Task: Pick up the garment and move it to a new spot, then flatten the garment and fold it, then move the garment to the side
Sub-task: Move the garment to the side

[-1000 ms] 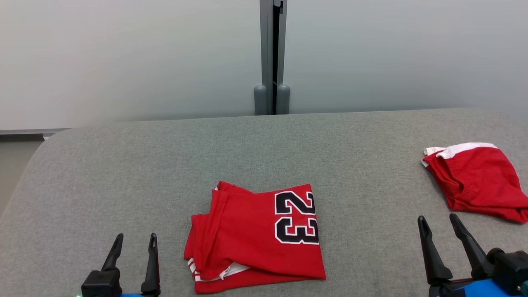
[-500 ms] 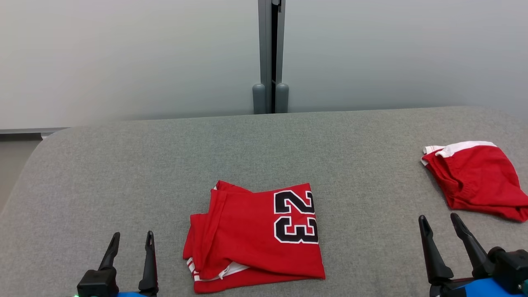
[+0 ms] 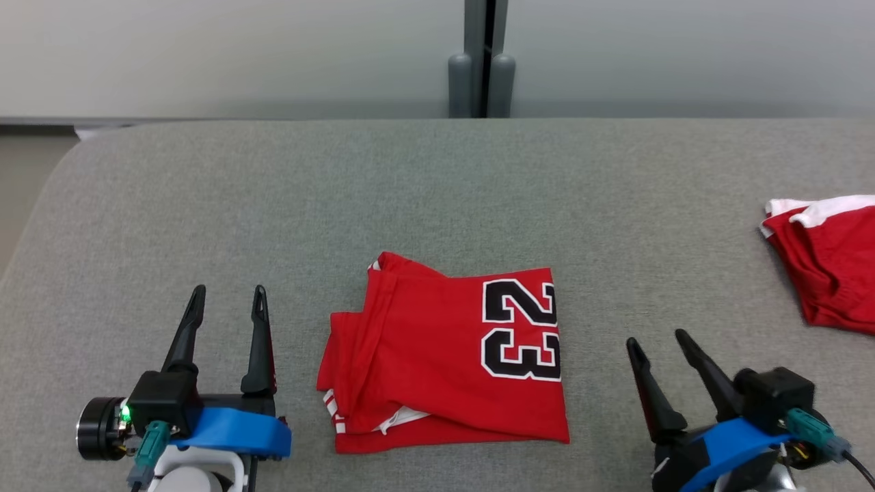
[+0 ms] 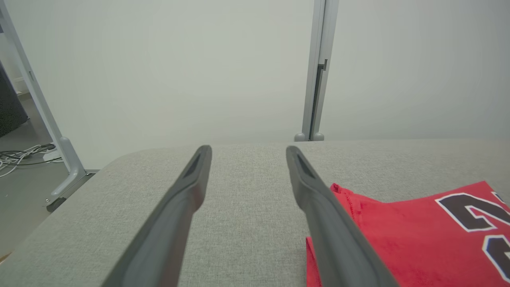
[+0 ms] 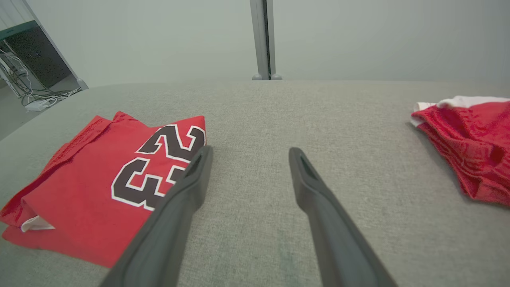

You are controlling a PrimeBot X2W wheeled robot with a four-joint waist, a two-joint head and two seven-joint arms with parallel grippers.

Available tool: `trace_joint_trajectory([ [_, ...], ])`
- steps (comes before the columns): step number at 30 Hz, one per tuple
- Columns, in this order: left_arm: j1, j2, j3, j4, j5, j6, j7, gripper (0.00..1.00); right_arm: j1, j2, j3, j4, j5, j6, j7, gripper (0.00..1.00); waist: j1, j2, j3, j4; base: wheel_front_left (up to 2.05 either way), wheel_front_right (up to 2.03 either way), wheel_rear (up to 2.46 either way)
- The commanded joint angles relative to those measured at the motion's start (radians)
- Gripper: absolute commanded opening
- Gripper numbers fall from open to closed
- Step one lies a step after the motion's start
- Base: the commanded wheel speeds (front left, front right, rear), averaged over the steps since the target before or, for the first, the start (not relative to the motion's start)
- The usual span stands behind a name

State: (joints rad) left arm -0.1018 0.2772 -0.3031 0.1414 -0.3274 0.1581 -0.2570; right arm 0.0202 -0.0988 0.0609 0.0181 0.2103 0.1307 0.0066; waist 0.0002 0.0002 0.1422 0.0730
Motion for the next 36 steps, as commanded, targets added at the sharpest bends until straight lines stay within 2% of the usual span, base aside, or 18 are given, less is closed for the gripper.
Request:
trace_joint_trajectory([
  [1, -0.021, -0.004, 0.001, -0.003, 0.009, 0.001, -0.005, 1.00, -0.028, -0.004, 0.020, 0.023, 0.013, 0.000, -0.007, 1.00, -0.0002, -0.0002, 0.055, 0.050, 0.00, 0.00, 0.00],
  [5, -0.070, -0.026, 0.001, -0.002, 0.025, -0.010, -0.008, 1.00, -0.118, -0.014, 0.086, 0.137, 0.034, 0.000, -0.011, 1.00, -0.0002, -0.0002, 0.110, 0.087, 0.00, 0.00, 0.00],
  [12, -0.111, -0.071, 0.022, -0.017, 0.059, -0.037, -0.008, 1.00, -0.226, 0.005, 0.115, 0.325, 0.070, 0.000, 0.019, 1.00, -0.0002, -0.0002, 0.153, 0.128, 0.00, 0.00, 0.00],
  [13, -0.110, -0.076, 0.026, -0.018, 0.063, -0.040, -0.009, 1.00, -0.236, 0.006, 0.124, 0.342, 0.073, 0.000, 0.027, 0.72, -0.0002, -0.0002, 0.154, 0.130, 0.00, 0.00, 0.00],
  [14, -0.108, -0.080, 0.032, -0.018, 0.069, -0.044, -0.009, 1.00, -0.240, 0.006, 0.132, 0.354, 0.079, 0.000, 0.035, 0.25, -0.0002, -0.0002, 0.155, 0.130, 0.00, 0.00, 0.00],
  [15, -0.106, -0.084, 0.038, -0.018, 0.071, -0.046, -0.009, 1.00, -0.241, 0.005, 0.141, 0.360, 0.089, 0.000, 0.037, 0.00, -0.0002, -0.0002, 0.154, 0.129, 0.00, 0.00, 0.00],
  [26, -0.072, -0.103, 0.081, -0.018, 0.120, -0.075, -0.009, 1.00, -0.215, -0.070, 0.177, 0.239, 0.135, 0.000, -0.005, 0.00, -0.0002, -0.0002, 0.117, 0.070, 0.00, 0.00, 0.00],
  [30, -0.053, -0.102, 0.090, -0.021, 0.135, -0.083, -0.009, 1.00, -0.185, -0.106, 0.167, 0.187, 0.133, 0.000, 0.010, 0.00, -0.0002, -0.0002, 0.093, 0.010, 0.00, 0.00, 0.00],
  [36, -0.031, -0.101, 0.088, -0.039, 0.148, -0.095, -0.009, 1.00, -0.149, -0.161, 0.114, 0.162, 0.150, 0.000, 0.036, 0.00, -0.0002, -0.0002, 0.079, -0.116, 0.00, 0.00, 0.00],
])
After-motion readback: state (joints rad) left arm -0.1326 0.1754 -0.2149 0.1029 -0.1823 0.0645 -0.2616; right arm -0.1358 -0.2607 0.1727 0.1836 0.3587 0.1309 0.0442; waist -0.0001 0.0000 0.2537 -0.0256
